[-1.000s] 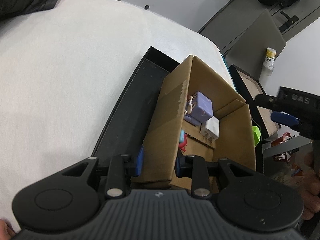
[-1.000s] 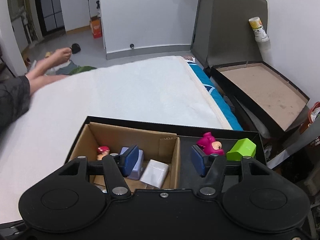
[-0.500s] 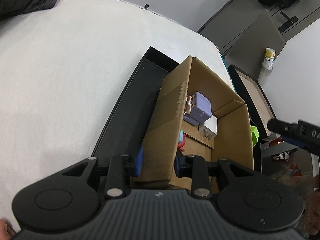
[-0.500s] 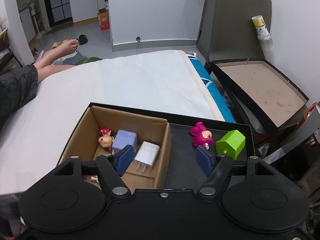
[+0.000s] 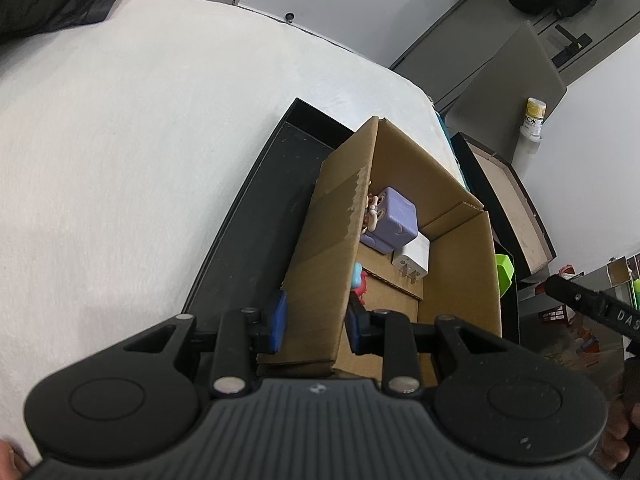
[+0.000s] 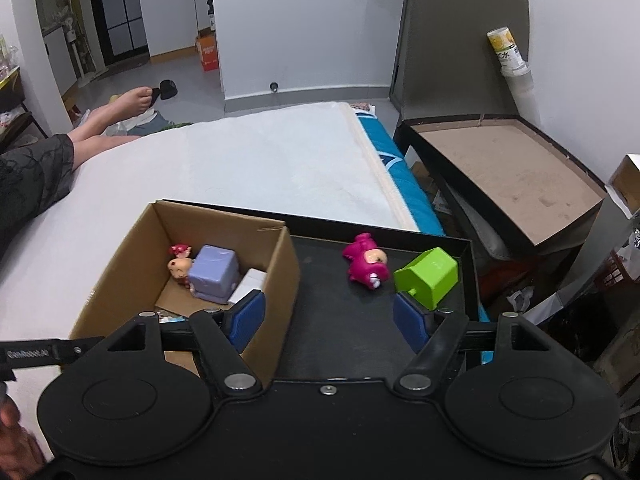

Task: Organize rigid objects
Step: 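Move the right gripper to the green hexagonal box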

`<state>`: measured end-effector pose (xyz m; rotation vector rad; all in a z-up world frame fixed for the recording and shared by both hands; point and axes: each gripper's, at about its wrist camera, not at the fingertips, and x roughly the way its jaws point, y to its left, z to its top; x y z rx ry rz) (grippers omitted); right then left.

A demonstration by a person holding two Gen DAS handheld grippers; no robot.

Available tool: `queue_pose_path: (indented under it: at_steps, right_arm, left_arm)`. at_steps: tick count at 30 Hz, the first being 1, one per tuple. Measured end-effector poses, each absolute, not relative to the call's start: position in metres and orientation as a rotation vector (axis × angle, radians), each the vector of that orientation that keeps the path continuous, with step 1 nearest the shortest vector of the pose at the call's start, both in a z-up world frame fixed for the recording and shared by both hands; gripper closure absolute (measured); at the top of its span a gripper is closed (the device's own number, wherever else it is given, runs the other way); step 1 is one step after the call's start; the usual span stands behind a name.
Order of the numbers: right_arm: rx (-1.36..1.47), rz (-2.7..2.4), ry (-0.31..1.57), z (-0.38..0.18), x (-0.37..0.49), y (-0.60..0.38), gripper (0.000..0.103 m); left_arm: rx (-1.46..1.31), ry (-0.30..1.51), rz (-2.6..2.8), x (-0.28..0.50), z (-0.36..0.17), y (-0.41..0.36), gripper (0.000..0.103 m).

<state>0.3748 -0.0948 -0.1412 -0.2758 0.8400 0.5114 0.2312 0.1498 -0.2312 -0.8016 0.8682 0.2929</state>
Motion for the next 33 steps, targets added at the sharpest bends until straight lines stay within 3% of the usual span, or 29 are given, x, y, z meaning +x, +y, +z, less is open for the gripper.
queue_pose_path:
  at_steps: [13, 33]
  right_arm:
    - [-0.304, 0.518, 0.82, -0.167, 0.393, -0.116, 0.025]
    - [-0.482, 0.502, 0.825, -0.218, 0.441, -0.118, 0.032]
  left_arm:
    - [-0.797, 0.869, 0.287, 0.232, -0.231, 0.15, 0.075]
    - [-0.819, 0.867, 0.273, 0.232, -0.234, 0.155, 0.075]
